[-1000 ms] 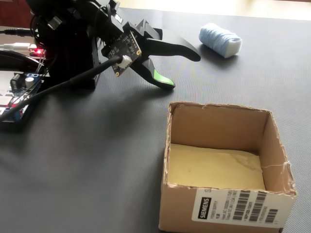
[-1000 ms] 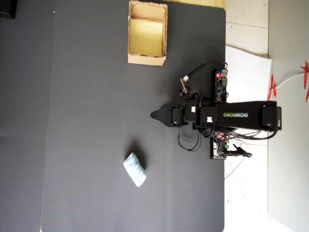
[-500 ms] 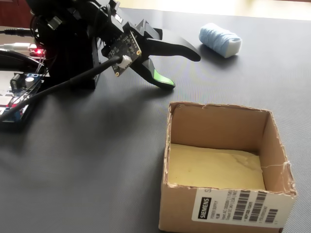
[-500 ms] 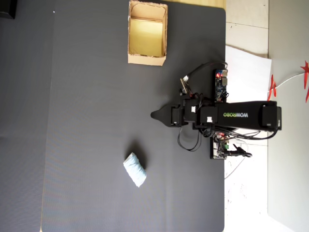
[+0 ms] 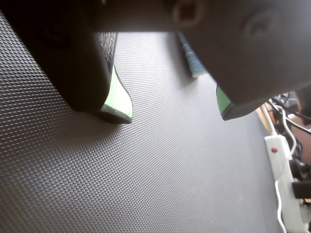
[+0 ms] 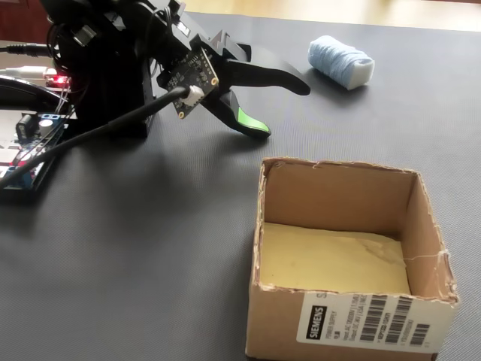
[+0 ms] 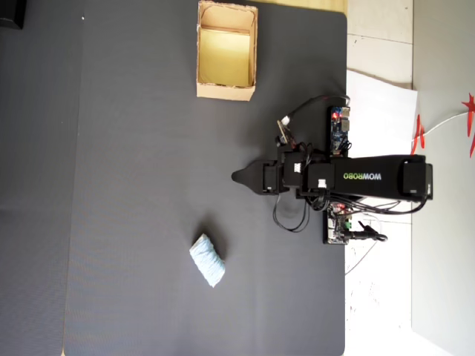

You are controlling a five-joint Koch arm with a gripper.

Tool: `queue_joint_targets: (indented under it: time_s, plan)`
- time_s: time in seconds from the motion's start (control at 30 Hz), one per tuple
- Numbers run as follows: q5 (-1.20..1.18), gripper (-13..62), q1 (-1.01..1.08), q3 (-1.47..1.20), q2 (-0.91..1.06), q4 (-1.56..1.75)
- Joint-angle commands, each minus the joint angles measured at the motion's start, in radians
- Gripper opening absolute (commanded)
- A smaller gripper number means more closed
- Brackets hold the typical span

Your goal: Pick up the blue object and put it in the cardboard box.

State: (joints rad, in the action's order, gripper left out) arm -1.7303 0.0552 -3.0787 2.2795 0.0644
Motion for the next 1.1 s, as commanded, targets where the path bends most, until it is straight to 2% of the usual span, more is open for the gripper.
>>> queue_joint_targets:
  time_s: [0.0, 0.83, 1.07]
  plan:
    - [-0.021, 34.2, 0.0, -0.04, 0.089, -0.117]
    - [-0.023, 34.2, -0.002, -0.038, 0.087, -0.107]
    - [-0.025, 34.1, -0.11, -0.038, 0.087, -0.043]
